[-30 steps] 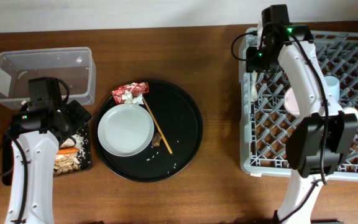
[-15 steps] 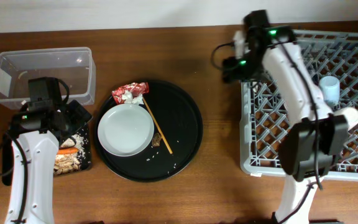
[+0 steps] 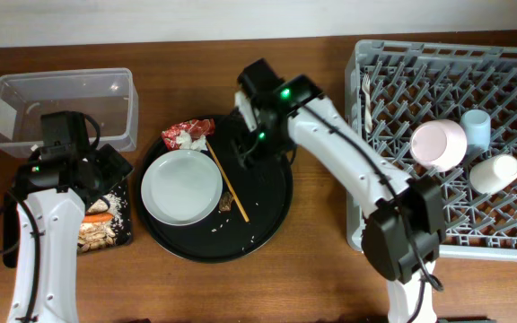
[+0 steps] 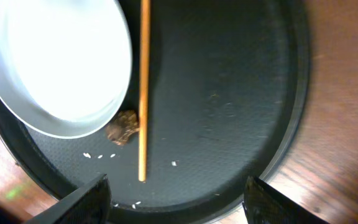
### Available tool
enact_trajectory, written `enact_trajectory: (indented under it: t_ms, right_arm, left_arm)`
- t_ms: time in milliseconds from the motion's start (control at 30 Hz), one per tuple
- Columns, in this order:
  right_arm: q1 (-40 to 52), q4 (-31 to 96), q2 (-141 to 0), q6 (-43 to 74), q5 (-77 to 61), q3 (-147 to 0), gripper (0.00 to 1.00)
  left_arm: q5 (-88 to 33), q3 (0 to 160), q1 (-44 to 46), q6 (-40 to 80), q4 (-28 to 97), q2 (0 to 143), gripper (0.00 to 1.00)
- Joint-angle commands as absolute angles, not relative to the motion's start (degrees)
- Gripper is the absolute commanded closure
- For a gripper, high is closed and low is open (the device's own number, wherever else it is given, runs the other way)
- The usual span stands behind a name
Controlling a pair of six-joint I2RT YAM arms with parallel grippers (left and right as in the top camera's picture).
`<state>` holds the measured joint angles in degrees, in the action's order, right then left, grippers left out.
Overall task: Sort waste into correct bins and load items into the dishwasher rack
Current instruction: 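Move the right gripper back toward the round tray, then lower the right gripper onto the wooden chopstick and grasp it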
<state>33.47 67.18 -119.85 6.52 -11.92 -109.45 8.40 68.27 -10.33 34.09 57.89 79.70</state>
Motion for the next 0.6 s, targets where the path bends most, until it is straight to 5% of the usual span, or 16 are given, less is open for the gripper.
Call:
enact_trajectory:
  t_ms: [0, 267, 567]
  right_arm:
    - [36.9, 62.1, -119.4, 10.0, -11.4, -104.0, 0.31]
    - [38.2, 49.8, -119.4, 13.2, -8.3, -94.4, 0.36]
    - [38.7, 52.0, -119.4, 14.1, -11.0, -88.9, 0.53]
  left_arm:
    - [8.4, 69.4, -10.5, 33.8, 58.0, 78.7, 0.01]
    - [8.4, 69.4, -10.6, 33.8, 58.0, 78.7, 0.01]
    - [8.4, 69.4, -10.6, 33.8, 58.0, 78.7, 0.01]
